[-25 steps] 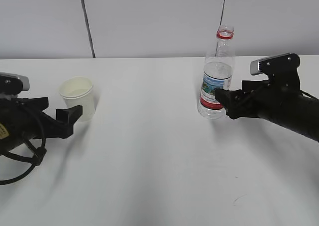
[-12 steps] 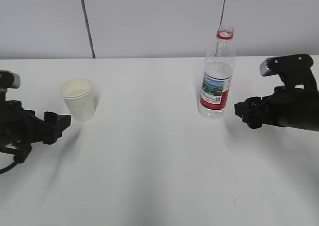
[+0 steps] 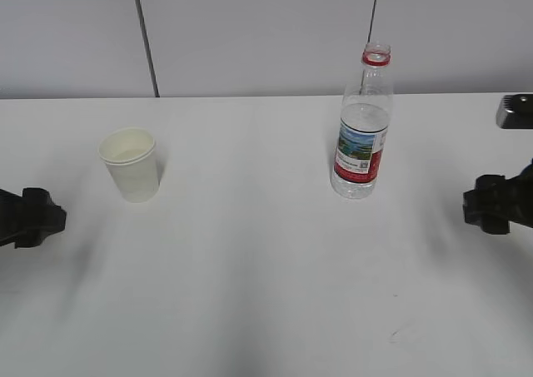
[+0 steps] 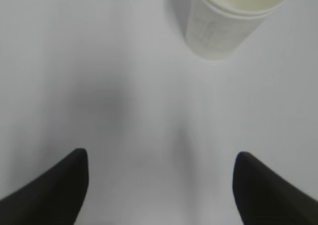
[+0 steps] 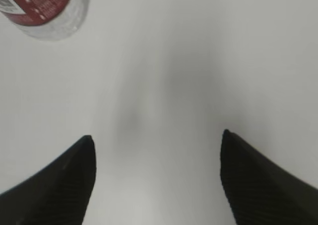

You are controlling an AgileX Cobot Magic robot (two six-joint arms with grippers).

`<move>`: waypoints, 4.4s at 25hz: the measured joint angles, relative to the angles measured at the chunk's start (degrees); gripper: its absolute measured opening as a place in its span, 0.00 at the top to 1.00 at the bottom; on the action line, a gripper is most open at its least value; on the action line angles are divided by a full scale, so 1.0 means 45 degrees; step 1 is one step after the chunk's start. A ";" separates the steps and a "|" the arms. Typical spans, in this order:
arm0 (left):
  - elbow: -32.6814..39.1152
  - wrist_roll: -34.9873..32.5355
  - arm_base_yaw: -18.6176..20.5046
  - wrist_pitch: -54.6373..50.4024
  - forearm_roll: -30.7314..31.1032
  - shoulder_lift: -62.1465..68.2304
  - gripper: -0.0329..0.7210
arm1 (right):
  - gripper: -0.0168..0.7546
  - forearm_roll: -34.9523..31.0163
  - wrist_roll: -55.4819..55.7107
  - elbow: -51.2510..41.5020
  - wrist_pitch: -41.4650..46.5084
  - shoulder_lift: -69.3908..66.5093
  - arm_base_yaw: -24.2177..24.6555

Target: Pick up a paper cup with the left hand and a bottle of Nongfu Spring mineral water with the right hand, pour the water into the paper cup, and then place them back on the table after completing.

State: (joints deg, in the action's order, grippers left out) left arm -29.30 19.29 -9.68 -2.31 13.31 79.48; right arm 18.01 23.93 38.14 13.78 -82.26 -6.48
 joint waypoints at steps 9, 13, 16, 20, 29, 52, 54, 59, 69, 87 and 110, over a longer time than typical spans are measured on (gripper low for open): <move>-0.3024 0.0009 0.0000 -0.8202 -0.1027 -0.0404 0.27 | 0.24 -0.2987 -0.1559 0.1705 0.7541 0.1358 0.0000; -0.4345 -0.0549 0.0000 -1.1101 -0.1638 -0.0404 0.32 | 0.24 -0.4574 -0.3059 0.2693 1.0523 0.1358 0.0000; -0.5052 -0.1166 0.0000 -1.2794 -0.2272 -0.0404 0.36 | 0.24 -0.5457 -0.3586 0.3258 1.2053 0.1358 0.0000; -0.5473 -0.1629 0.0000 -1.4479 -0.2565 -0.0419 0.37 | 0.24 -0.5740 -0.3703 0.3642 1.2293 0.1358 0.0000; -0.5492 -0.2541 0.0000 -1.4954 -0.2590 -0.0419 0.38 | 0.24 -0.5821 -0.3741 0.3661 1.2369 0.1358 0.0000; -0.3882 -0.2950 0.0000 -1.5216 -0.2744 -0.6487 0.42 | 0.24 -0.5798 -0.4724 0.1512 1.2650 0.7623 0.0000; -0.3668 -0.2950 0.0000 -1.5062 -0.2704 -0.7446 0.42 | 0.24 -0.5798 -0.5010 0.1349 1.2695 0.8538 0.0000; -0.2645 -0.2954 0.0000 -1.4485 -0.2664 -0.9963 0.44 | 0.24 -0.5781 -0.5444 0.0686 1.2791 1.0764 0.0000; -0.0769 -0.3328 0.0000 -1.3593 -0.2596 -1.5348 0.46 | 0.24 -0.5781 -0.6747 -0.1121 1.2193 1.5068 0.0000; -0.0169 -0.3328 0.0000 -1.3581 -0.2645 -1.7747 0.46 | 0.24 -0.5699 -0.6906 -0.2124 1.1744 1.8492 0.0000; -0.0169 -0.3328 0.0000 -1.3581 -0.2236 -1.7814 0.46 | 0.24 -0.5449 -0.6906 -0.2200 1.1716 1.8492 0.0000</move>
State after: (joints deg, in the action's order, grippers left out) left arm -30.06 4.32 -9.68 -63.43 3.25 -0.68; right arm -6.51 -7.14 28.24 66.50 0.96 -6.48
